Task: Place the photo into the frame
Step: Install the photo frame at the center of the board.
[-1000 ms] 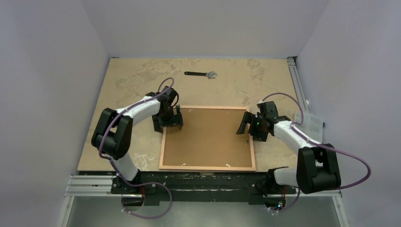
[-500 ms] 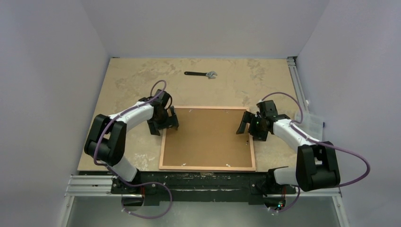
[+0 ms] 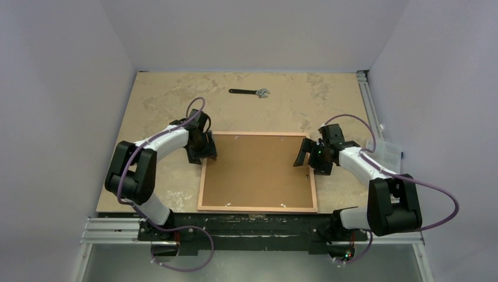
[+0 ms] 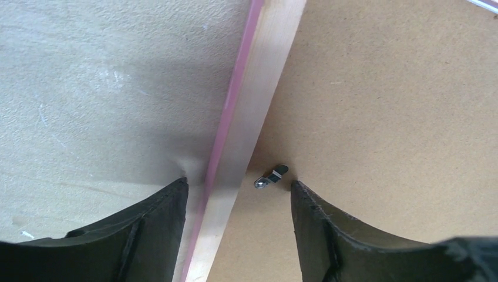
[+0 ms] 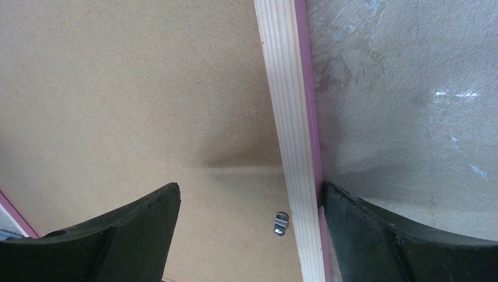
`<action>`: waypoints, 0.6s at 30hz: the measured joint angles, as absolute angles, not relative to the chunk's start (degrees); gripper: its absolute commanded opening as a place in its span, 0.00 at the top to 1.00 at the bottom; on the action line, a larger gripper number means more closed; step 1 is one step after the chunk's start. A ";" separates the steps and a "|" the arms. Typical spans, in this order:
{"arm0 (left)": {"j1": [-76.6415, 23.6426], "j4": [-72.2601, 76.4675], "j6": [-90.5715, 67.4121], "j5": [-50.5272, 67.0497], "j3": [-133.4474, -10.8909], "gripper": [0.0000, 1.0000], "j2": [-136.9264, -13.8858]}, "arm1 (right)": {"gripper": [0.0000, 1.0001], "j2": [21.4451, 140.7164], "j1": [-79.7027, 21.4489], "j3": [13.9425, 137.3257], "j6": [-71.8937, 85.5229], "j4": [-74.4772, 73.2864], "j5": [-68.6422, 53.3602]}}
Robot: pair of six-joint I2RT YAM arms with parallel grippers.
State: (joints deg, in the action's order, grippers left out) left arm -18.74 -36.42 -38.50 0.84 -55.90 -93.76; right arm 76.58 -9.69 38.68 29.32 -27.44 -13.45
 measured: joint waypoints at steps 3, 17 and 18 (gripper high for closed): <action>-18.76 -35.81 -38.28 1.34 -55.99 0.43 -94.00 | 0.11 76.60 -9.69 38.68 29.32 -27.44 -13.45; -17.98 -38.04 -38.24 2.02 -58.59 0.86 -96.16 | 0.12 77.25 -9.69 38.94 29.30 -27.62 -13.47; -17.82 -38.41 -38.37 1.85 -58.78 0.93 -96.16 | 0.12 77.25 -9.67 38.94 29.30 -27.62 -13.47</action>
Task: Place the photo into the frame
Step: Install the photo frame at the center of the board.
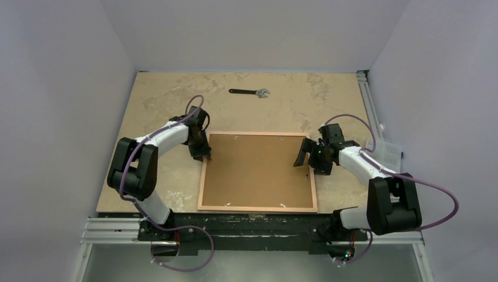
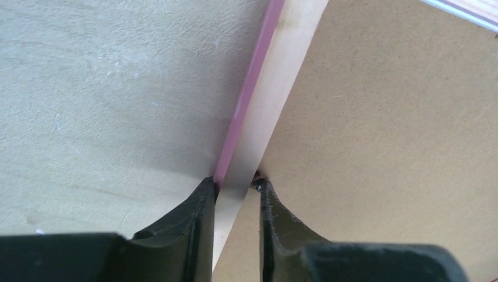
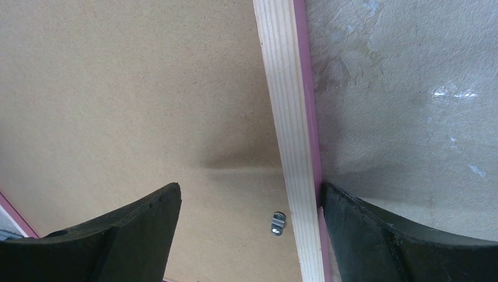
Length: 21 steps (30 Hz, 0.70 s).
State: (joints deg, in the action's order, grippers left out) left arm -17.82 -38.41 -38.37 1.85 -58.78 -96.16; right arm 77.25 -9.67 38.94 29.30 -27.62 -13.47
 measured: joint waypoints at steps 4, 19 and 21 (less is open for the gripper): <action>-17.50 -39.31 -36.69 1.34 -59.48 1.00 -96.29 | 0.13 77.36 -9.65 39.05 29.10 -27.70 -13.58; -17.41 -35.53 -37.95 3.86 -56.84 0.48 -94.00 | 0.13 77.62 -9.63 39.27 28.82 -27.94 -13.61; -17.41 -34.70 -38.54 4.75 -56.53 0.44 -93.56 | 0.13 77.62 -9.63 39.27 28.82 -27.94 -13.61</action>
State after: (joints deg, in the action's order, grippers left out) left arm -17.41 -34.70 -38.54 4.75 -56.53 -93.56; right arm 77.62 -9.63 39.27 28.82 -27.94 -13.61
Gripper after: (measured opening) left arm 0.505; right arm 0.873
